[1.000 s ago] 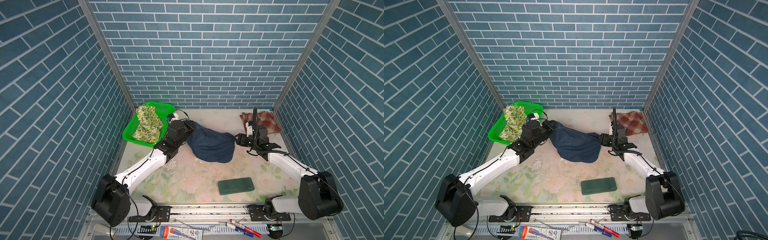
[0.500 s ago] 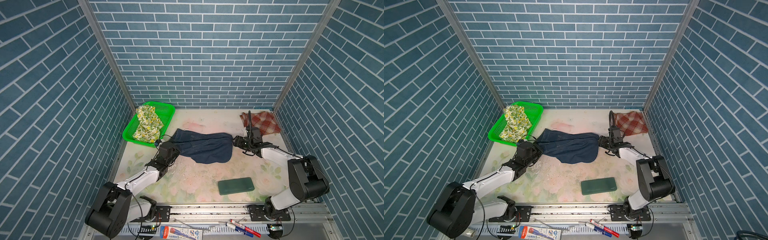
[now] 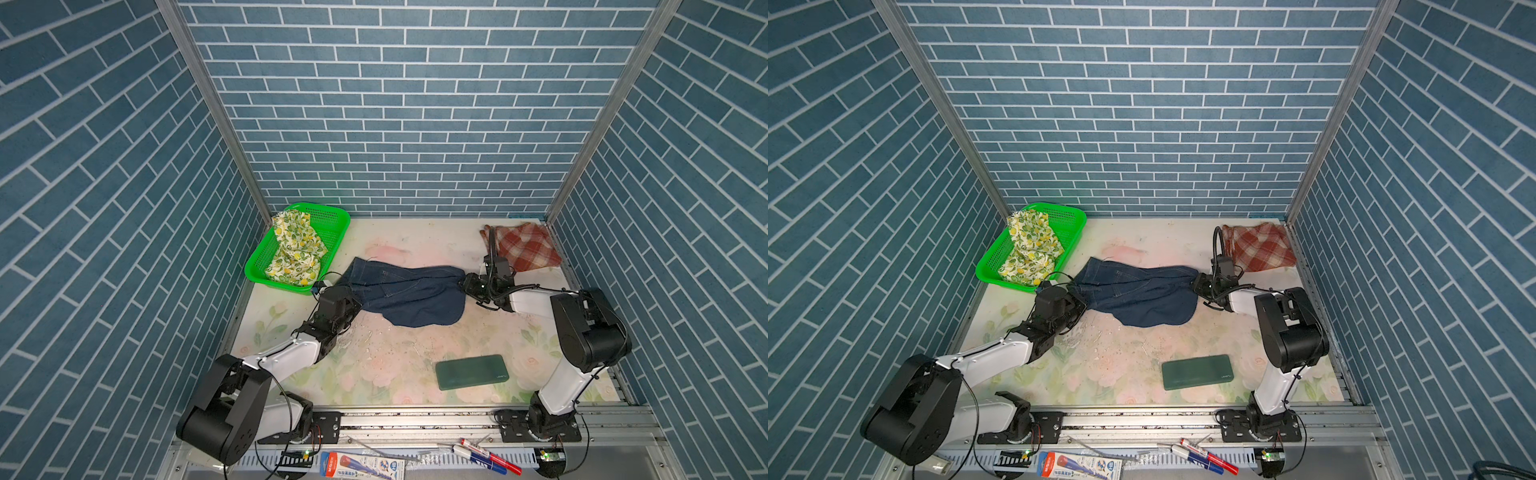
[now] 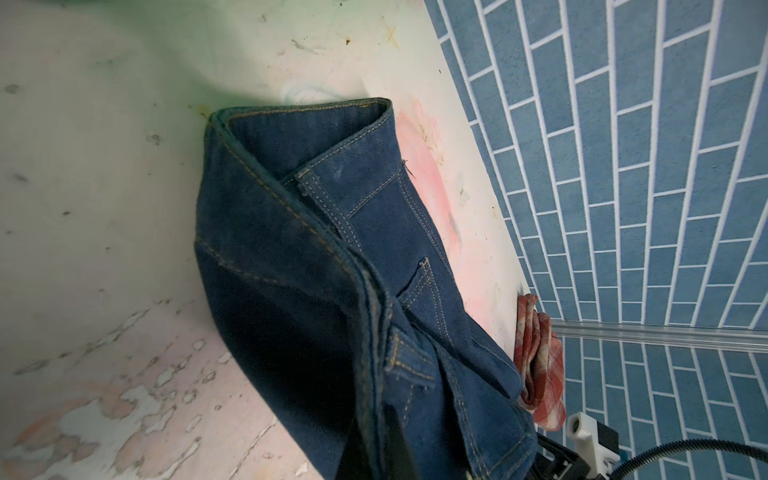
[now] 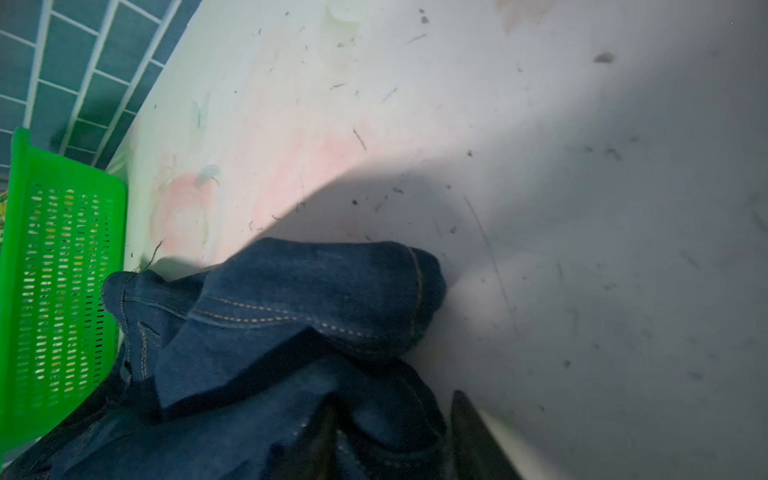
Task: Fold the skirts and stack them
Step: 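Grasp the denim skirt's waistband ends with both grippers, then lift the denim skirt with both grippers toward the far wall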
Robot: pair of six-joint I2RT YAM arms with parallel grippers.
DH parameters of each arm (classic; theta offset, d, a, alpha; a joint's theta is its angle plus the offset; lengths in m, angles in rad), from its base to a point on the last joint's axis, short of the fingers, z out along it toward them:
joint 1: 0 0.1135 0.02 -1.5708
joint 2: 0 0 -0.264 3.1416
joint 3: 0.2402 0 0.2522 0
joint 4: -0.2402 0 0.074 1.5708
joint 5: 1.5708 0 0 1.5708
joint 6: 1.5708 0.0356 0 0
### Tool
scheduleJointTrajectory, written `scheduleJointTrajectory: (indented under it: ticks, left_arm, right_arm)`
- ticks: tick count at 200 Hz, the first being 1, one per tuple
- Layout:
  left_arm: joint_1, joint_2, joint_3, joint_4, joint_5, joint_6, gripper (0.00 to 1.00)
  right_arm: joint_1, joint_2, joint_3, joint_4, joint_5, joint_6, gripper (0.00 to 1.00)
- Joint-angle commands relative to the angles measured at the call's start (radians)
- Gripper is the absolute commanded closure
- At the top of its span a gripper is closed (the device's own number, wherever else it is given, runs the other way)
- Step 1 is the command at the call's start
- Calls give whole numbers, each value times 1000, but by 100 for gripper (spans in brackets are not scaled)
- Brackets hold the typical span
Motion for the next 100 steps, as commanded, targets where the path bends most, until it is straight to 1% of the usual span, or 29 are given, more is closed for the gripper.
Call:
scheduleJointTrajectory:
  ticks: [1, 26, 44, 50, 83, 91, 100]
  left_arm:
    - [9, 5, 97, -23, 20, 30, 100]
    - [19, -9, 233, -85, 26, 68, 100]
    - [30, -18, 340, -130, 30, 86, 100]
    - [33, -20, 374, -144, 31, 122, 100]
    - [53, -32, 535, -218, 29, 182, 100]
    - [60, -32, 566, -230, 29, 193, 100]
    - [69, -30, 601, -243, 30, 205, 100]
  right_arm:
    - [7, -26, 81, 77, -23, -28, 100]
    - [6, -132, 122, 11, 22, -103, 100]
    - [8, -216, 163, -94, 67, -157, 100]
    - [9, -246, 176, -130, 87, -176, 100]
    - [13, -401, 255, -302, 171, -261, 100]
    - [14, -431, 281, -342, 176, -280, 100]
    - [13, -458, 313, -381, 221, -294, 100]
